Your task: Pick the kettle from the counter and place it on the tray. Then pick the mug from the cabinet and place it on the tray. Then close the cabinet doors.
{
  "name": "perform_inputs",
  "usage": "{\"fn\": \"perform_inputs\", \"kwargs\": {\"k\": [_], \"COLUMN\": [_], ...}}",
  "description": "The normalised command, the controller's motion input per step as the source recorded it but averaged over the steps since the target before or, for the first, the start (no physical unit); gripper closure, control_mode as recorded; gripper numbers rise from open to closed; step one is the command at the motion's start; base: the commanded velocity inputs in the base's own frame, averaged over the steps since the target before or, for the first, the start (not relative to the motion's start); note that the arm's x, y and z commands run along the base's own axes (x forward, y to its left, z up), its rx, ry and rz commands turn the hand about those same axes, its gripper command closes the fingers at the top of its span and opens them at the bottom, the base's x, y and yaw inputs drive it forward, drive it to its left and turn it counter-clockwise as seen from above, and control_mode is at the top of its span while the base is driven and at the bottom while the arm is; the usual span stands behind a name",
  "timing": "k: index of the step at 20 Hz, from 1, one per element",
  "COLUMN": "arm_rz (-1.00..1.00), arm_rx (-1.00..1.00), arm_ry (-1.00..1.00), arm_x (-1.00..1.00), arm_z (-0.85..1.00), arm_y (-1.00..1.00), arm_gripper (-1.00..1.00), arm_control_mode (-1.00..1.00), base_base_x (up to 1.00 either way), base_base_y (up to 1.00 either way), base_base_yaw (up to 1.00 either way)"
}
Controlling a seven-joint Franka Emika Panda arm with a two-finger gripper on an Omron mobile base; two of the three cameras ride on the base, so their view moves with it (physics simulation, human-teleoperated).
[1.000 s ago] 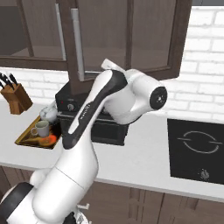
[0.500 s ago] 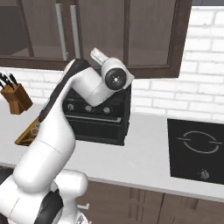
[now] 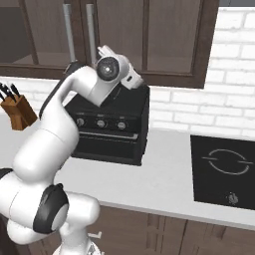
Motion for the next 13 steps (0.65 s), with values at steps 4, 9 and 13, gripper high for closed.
{"fn": "perform_inputs", "kwargs": {"k": [4, 9, 13], "arm_rz": [-0.12, -0.1, -0.06], "arm_rx": [0.0, 0.0, 0.0], "arm_ry": [0.07, 0.05, 0.07], "arm_x": [0.74, 0.76, 0.68], "arm_z": [-0.2, -0.26, -0.25], "arm_y": [0.3, 0.27, 0.14], "arm_gripper": [-1.0, -1.0, -1.0], "arm_control_mode": [-1.0, -1.0, -1.0], "base_base_x": [0.0, 0.0, 0.0], "base_base_y": [0.0, 0.0, 0.0], "base_base_yaw": [0.0, 0.0, 0.0]}}
